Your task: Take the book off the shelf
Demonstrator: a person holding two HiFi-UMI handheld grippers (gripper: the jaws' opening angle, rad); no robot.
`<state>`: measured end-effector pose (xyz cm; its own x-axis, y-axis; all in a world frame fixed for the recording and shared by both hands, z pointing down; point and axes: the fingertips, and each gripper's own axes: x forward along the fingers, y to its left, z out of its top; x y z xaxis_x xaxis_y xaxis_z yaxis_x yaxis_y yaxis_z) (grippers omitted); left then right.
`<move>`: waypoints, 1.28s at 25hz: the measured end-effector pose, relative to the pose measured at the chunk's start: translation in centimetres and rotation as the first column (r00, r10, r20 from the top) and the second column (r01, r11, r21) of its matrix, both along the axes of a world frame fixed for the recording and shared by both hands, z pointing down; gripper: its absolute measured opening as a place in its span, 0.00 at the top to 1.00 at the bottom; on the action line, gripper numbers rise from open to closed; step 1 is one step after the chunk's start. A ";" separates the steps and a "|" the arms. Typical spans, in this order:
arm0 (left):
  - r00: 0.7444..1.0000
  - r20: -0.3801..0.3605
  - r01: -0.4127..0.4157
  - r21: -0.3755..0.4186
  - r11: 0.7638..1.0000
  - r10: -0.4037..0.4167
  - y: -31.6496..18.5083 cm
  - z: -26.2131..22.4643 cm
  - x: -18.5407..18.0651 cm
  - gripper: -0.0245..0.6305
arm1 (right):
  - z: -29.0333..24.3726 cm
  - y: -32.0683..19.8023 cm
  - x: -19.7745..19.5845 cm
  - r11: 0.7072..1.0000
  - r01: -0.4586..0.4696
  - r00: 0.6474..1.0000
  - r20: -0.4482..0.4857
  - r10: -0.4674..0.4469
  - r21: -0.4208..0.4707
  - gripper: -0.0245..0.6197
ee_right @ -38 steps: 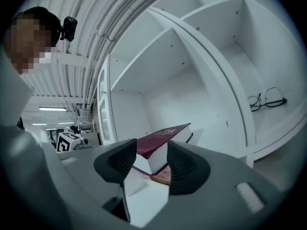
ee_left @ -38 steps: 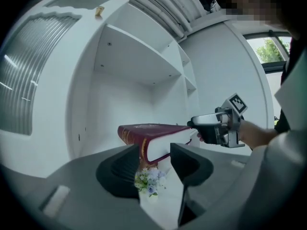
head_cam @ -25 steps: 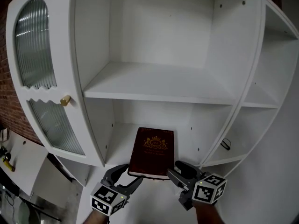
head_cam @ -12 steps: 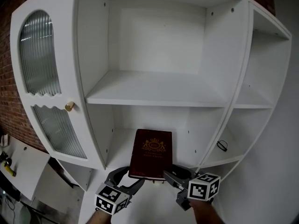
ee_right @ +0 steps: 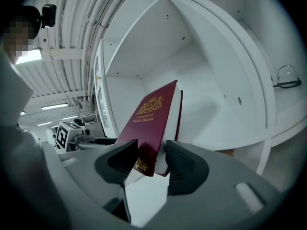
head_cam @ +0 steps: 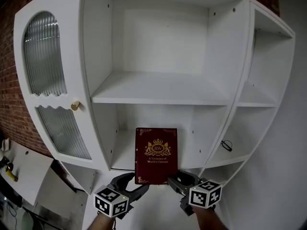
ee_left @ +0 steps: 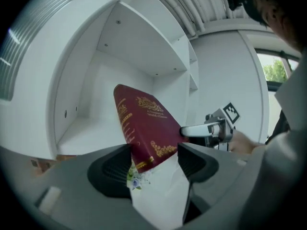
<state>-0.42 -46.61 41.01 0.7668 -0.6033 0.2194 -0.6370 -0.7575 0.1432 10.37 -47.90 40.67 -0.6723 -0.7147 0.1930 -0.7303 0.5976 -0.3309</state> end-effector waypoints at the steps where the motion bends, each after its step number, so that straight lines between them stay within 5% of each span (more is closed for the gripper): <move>1: 1.000 -0.019 -0.007 -0.016 1.000 0.007 0.1 0.1 0.0 0.50 | 0.3 0.1 0.0 1.000 -0.006 1.000 -0.009 0.006 0.005 0.65; 10: 0.994 -0.018 0.106 0.026 0.994 -0.105 -0.7 0.9 -0.4 0.58 | 1.0 0.8 0.1 0.992 -0.053 0.997 -0.046 0.058 0.118 0.66; 32: 0.994 -0.003 0.107 0.265 0.958 -0.110 5.3 -7.2 -0.5 0.58 | -7.2 7.4 0.0 0.942 -0.078 0.992 -0.065 0.105 0.328 0.67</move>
